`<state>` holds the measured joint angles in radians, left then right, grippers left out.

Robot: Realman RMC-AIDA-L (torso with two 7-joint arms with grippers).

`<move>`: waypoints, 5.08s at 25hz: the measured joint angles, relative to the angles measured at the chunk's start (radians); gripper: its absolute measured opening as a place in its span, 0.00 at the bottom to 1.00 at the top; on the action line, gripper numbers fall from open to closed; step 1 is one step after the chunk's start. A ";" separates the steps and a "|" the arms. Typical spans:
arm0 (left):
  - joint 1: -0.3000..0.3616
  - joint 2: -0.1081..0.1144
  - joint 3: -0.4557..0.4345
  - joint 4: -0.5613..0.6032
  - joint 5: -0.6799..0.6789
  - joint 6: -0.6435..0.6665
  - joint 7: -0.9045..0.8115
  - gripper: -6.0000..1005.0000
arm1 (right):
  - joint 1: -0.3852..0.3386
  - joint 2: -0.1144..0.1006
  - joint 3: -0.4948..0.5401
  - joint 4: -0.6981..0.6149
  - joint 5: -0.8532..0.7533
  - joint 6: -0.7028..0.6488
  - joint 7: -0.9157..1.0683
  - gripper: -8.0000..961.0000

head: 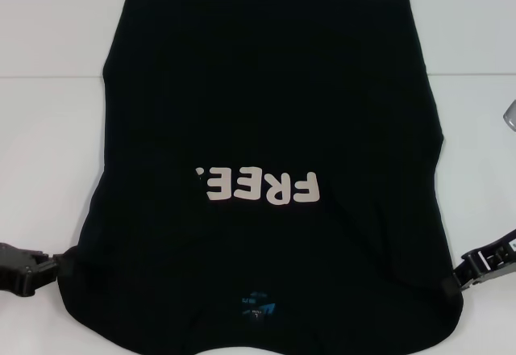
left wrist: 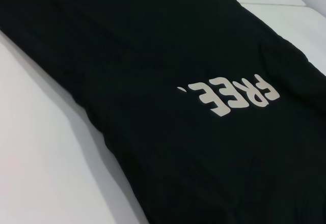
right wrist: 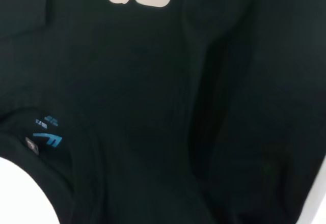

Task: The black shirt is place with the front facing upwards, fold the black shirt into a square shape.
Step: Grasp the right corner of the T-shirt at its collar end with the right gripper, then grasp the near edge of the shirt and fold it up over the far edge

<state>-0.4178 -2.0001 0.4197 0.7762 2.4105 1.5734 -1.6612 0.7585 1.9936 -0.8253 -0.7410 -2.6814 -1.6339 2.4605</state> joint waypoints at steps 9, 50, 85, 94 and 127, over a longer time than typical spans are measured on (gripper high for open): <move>-0.001 0.000 -0.002 0.000 -0.004 0.001 0.000 0.03 | -0.042 0.005 0.033 -0.062 0.031 -0.034 -0.028 0.07; 0.191 0.008 -0.248 -0.060 0.021 0.372 -0.093 0.03 | -0.485 -0.063 0.458 0.056 0.307 -0.121 -0.543 0.06; -0.438 0.033 -0.247 -0.318 -0.201 -0.468 -0.250 0.08 | 0.076 -0.141 0.419 0.191 0.314 0.456 -0.394 0.06; -0.500 -0.054 -0.245 -0.421 -0.379 -0.827 0.062 0.10 | 0.172 -0.084 0.352 0.368 0.318 0.820 -0.454 0.06; -0.434 -0.112 -0.246 -0.386 -0.582 -0.761 0.307 0.52 | 0.158 0.029 0.270 0.293 0.336 0.924 -0.531 0.47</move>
<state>-0.8513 -2.1120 0.1742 0.3898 1.8282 0.8128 -1.3543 0.9164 2.0226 -0.5555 -0.4476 -2.3452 -0.7095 1.9298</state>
